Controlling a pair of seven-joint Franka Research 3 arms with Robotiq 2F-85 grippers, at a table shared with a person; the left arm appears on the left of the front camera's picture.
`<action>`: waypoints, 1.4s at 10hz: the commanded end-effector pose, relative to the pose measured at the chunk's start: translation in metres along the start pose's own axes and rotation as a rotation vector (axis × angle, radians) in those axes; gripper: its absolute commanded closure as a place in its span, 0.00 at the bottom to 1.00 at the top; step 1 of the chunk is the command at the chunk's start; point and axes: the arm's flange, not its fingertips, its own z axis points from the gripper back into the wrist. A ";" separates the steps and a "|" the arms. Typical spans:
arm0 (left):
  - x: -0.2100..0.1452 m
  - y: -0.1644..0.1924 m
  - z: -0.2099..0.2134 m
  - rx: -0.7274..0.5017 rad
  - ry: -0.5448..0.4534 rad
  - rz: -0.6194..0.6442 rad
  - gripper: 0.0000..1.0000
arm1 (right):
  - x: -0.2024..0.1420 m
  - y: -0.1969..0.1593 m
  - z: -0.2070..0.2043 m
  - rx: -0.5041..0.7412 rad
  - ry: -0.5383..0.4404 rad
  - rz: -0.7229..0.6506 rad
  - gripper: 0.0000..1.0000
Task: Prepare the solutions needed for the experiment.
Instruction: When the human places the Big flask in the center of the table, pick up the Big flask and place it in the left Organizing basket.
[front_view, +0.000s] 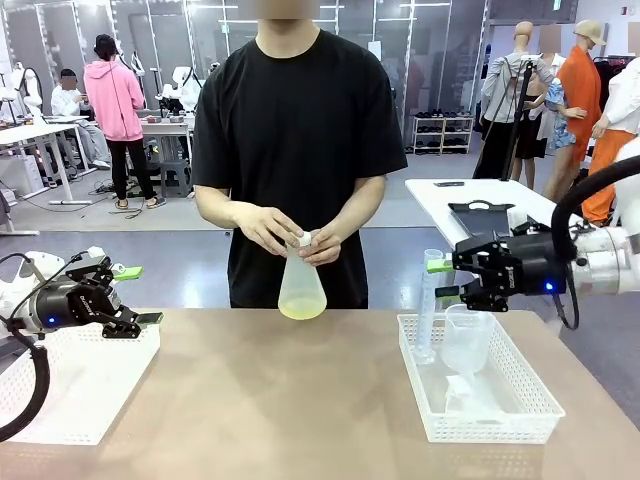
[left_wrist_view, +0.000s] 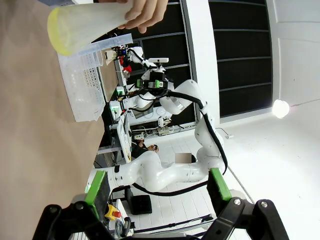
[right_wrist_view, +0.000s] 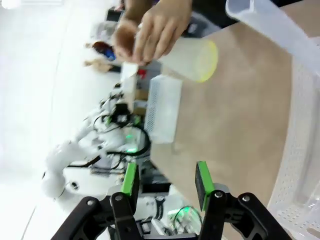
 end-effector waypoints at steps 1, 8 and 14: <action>0.001 -0.001 -0.001 -0.009 -0.010 -0.006 0.00 | 0.012 -0.028 0.005 0.110 0.089 -0.052 0.42; 0.001 -0.001 -0.001 -0.009 -0.010 -0.006 0.00 | 0.013 -0.054 0.003 0.179 0.136 -0.140 0.42; 0.001 -0.001 -0.001 -0.009 -0.010 -0.006 0.00 | 0.011 -0.056 0.005 0.197 0.144 -0.133 0.42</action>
